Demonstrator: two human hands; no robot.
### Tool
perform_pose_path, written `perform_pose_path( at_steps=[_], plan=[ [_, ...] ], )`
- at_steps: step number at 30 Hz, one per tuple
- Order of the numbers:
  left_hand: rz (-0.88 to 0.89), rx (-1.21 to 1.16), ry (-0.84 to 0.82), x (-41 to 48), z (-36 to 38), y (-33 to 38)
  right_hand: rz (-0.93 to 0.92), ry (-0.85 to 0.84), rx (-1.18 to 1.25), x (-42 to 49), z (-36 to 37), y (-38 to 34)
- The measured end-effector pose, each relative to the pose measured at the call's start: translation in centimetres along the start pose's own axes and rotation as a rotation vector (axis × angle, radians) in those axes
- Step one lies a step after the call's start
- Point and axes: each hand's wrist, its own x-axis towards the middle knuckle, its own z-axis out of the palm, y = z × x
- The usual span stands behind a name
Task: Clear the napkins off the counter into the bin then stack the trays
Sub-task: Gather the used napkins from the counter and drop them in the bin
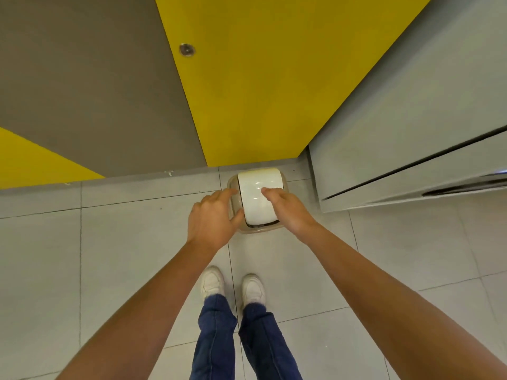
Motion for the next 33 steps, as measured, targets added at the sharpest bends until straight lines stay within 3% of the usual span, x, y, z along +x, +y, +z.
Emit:
perform_pose_path(
  at_steps=[9, 16, 24, 33],
  plan=[
    [-0.019, -0.066, 0.193, -4.5, -15.2, 5.2, -0.343, 0.012, -0.233, -11.3, -3.6, -10.6],
    [0.012, -0.056, 0.416, -6.1, -25.5, 6.5, -0.594, 0.136, -0.340, -15.6, -4.7, -19.9],
    [0.049, -0.019, 0.586, -6.5, -36.2, 4.6, -0.796, 0.233, -0.332, -19.0, -2.9, -29.8],
    [0.076, -0.016, 0.679, -3.0, -47.8, -1.3, -0.872, 0.278, -0.294, -19.9, 2.2, -40.8]
  ],
)
